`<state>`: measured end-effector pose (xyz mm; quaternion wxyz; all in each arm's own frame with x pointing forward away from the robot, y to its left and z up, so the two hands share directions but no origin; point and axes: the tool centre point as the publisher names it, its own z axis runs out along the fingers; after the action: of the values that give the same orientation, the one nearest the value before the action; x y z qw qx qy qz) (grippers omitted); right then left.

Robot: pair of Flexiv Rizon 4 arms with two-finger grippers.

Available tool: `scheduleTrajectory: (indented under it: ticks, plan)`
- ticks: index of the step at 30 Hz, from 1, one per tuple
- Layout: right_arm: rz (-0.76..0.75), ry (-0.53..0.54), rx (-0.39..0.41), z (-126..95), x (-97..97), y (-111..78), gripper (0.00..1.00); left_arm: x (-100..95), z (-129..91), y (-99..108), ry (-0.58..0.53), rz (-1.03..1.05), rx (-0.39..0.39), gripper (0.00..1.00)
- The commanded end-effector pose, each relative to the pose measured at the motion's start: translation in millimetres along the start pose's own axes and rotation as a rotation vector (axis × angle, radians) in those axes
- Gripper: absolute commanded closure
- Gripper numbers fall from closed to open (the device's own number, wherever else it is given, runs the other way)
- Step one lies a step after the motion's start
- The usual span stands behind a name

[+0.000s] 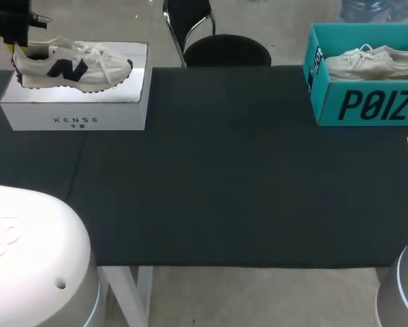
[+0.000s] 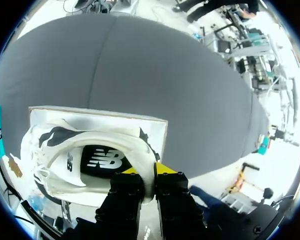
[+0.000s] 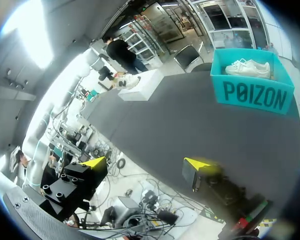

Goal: Take the shoe out of the shoebox, open the shoe tongue, remove and reinsert the insole, then place the shoe into the shoebox

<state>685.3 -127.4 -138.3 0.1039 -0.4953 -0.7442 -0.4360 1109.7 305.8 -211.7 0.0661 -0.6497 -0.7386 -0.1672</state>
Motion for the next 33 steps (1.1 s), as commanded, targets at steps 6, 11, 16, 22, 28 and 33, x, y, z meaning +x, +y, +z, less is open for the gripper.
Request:
scheduleTrajectory:
  ticks: [6, 11, 16, 22, 28, 33]
  plan:
    - [0.0, -0.013, -0.016, -3.1, 6.4, -9.9, 0.0, -22.9, 36.8, 25.7, -0.012, 0.043, 0.014, 1.0]
    - [0.0, -0.013, -0.016, -3.1, 6.4, -9.9, 0.0, -26.7, 46.4, 36.6, -0.023, 0.031, 0.013, 1.0]
    - [0.0, -0.013, -0.016, -3.1, 6.4, -9.9, 0.0, -29.4, 57.6, 45.2, -0.033, 0.011, 0.005, 1.0]
    - [0.0, -0.013, -0.016, -3.1, 6.4, -9.9, 0.0, -31.1, 77.2, 36.0, -0.026, 0.036, 0.026, 1.0]
    - [0.0, -0.013, -0.016, -3.1, 6.4, -9.9, 0.0, -38.3, 97.5, 21.6, -0.018, 0.077, 0.036, 1.0]
    - [0.0, -0.013, -0.016, -3.1, 6.4, -9.9, 0.0, -48.3, 109.8, 12.2, -0.025, 0.102, 0.032, 1.0]
